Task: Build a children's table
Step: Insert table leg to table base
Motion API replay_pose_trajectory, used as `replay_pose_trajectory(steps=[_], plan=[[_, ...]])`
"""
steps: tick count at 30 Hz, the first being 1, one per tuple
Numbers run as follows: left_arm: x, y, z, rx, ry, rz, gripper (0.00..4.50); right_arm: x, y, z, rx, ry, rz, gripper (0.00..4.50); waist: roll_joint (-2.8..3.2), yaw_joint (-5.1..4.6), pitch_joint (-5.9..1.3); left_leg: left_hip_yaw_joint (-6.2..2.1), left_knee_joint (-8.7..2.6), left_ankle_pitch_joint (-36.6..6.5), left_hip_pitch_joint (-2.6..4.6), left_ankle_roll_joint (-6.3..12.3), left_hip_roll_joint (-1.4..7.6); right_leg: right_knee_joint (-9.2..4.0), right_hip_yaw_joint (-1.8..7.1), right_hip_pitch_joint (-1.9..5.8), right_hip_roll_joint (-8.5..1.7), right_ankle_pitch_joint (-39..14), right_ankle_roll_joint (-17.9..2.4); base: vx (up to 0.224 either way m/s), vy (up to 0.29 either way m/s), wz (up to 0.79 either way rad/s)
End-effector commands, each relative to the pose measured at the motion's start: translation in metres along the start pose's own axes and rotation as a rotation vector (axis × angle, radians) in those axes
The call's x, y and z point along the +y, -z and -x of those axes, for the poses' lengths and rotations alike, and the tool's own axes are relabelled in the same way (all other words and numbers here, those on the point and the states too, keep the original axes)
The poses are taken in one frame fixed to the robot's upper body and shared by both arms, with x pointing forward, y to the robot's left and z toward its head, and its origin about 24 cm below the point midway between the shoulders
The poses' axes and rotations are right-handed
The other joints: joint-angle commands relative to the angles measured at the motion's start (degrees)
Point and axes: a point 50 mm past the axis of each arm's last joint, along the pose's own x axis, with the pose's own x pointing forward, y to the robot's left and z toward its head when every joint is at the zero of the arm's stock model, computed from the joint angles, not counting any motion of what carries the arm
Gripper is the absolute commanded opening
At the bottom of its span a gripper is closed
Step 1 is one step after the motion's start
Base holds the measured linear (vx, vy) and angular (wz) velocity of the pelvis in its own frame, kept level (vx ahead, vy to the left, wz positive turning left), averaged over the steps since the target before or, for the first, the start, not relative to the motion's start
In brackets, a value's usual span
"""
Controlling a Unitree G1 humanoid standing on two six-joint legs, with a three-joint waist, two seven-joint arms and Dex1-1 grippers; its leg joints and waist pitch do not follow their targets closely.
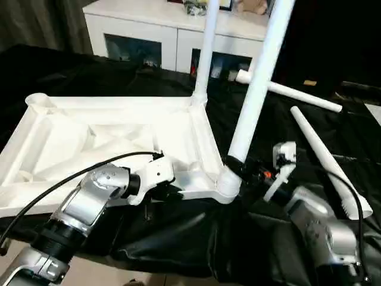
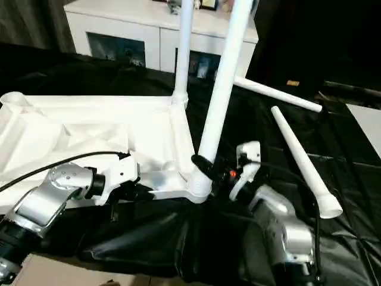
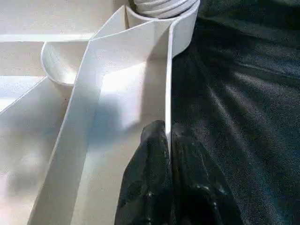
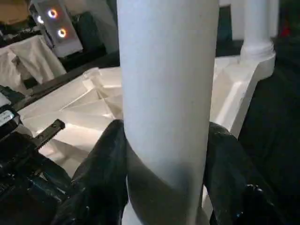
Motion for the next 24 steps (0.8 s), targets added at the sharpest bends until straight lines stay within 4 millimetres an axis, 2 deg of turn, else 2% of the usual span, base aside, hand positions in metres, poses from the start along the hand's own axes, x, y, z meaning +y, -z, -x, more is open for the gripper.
replay_pose_trajectory(steps=[1, 3, 10, 12, 18, 21, 24], plan=[[0.003, -0.007, 0.001, -0.060, -0.056, 0.007, 0.00, -0.008, 0.025, 0.016, 0.073, 0.090, -0.005, 1.84, 0.55, -0.20, -2.55, -0.43, -4.99, -19.51, 0.56, -0.78, 1.08, -5.51, 1.78, 1.69, -3.70, -22.66, -7.31, 0.000, 0.000, 0.00], [0.003, -0.007, 0.001, -0.061, -0.060, 0.007, 0.00, -0.009, 0.027, 0.020, 0.049, 0.112, 0.004, 1.84, 0.53, -0.28, -2.51, -0.56, -5.07, -20.38, 0.63, -0.69, 1.12, -5.72, 1.77, 1.57, -3.73, -24.40, -6.85, 0.000, 0.000, 0.00], [0.004, -0.006, 0.002, -0.059, -0.066, 0.007, 0.00, -0.016, 0.033, 0.030, -0.005, 0.192, 0.005, 1.84, 0.57, -0.40, -2.46, -0.59, -5.21, -20.79, 0.56, -0.27, 1.13, -5.79, 1.80, 1.50, -3.62, -24.09, -6.91, 0.000, 0.000, 0.00], [0.004, -0.007, 0.002, -0.061, -0.072, 0.005, 0.00, -0.016, 0.031, 0.033, -0.031, 0.211, 0.031, 1.84, 0.58, -0.40, -2.42, -0.63, -5.24, -21.67, 0.56, -0.21, 1.12, -5.94, 1.79, 1.43, -3.72, -25.40, -6.66, 0.000, 0.000, 0.00], [0.006, -0.007, 0.002, -0.064, -0.086, 0.003, 0.00, -0.007, 0.033, 0.034, -0.031, 0.184, 0.100, 1.84, 0.50, -0.34, -2.43, -0.60, -5.30, -21.50, 0.57, 0.01, 1.13, -6.01, 1.85, 1.38, -3.63, -25.30, -6.36, 0.000, 0.000, 0.00], [0.006, -0.008, 0.002, -0.065, -0.087, 0.003, 0.00, -0.004, 0.036, 0.032, 0.004, 0.157, 0.133, 1.84, 0.54, -0.35, -2.40, -0.60, -5.41, -20.77, 0.31, 0.08, 1.11, -5.97, 1.86, 1.55, -3.63, -24.73, -6.27, 0.000, 0.000, 0.00], [0.006, -0.008, 0.002, -0.064, -0.088, 0.002, 0.00, -0.004, 0.040, 0.030, 0.052, 0.126, 0.158, 1.84, 0.60, -0.48, -2.31, -0.67, -5.47, -21.77, 0.43, -0.01, 1.13, -6.12, 1.79, 1.45, -3.59, -26.02, -6.01, 0.000, 0.000, 0.00]])
